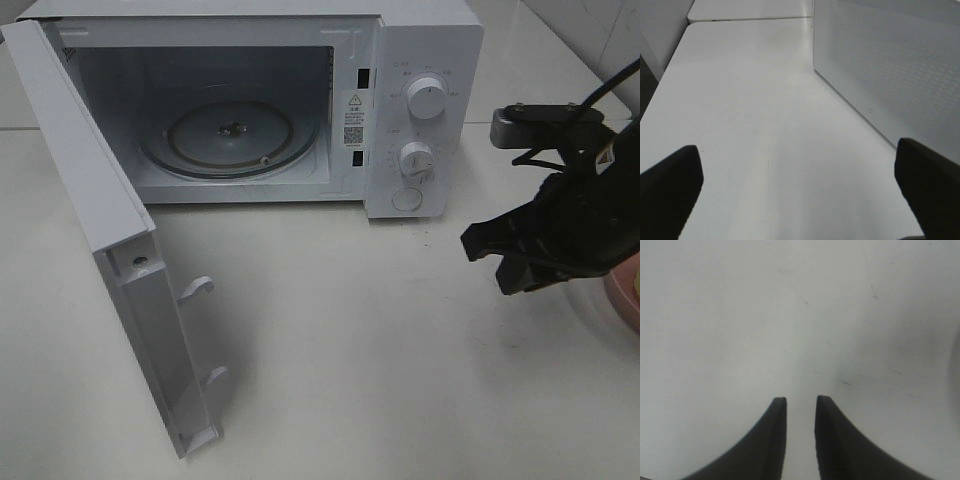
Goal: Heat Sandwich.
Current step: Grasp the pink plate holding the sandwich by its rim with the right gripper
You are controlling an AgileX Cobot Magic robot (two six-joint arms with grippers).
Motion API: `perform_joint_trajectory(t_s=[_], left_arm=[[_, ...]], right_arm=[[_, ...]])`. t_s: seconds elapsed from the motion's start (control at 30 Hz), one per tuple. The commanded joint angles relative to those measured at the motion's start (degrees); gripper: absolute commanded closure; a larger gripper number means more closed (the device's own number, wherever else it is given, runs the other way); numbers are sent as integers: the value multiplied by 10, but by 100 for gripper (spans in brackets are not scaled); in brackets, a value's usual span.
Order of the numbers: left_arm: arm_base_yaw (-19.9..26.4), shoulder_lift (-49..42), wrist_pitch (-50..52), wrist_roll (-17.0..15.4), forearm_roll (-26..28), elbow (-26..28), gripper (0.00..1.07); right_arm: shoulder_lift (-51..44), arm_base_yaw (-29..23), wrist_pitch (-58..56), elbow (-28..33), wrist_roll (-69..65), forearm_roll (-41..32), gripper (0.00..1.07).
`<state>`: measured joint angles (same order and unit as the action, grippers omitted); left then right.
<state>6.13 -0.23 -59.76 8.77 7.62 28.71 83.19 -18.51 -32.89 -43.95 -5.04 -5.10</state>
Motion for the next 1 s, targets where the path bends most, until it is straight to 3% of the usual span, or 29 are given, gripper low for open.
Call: perform_joint_trajectory(t_s=[0.03,0.23,0.27,0.3,0.43,0.57,1.0], left_arm=[[-3,-15,6,-4,3,-1,5],[-3,-15,6,-4,3,-1,5],[-3,-15,6,-4,3,-1,5],[-3,-15,6,-4,3,-1,5],[-3,-15,6,-4,3,-1,5],[-3,-15,6,-4,3,-1,5],[-3,-15,6,-4,3,-1,5]], right_arm=[[-5,29,-33,-1,21,13,74],[-5,79,-49,-3,21,44,56],[-5,91,-54,-10,21,58,48],[-5,91,-54,-10,21,58,48],[-5,118,-49,-26,10,77,17],[-1,130,-52,-30,19,103,7],[50,178,-65,-45,21,111,10]])
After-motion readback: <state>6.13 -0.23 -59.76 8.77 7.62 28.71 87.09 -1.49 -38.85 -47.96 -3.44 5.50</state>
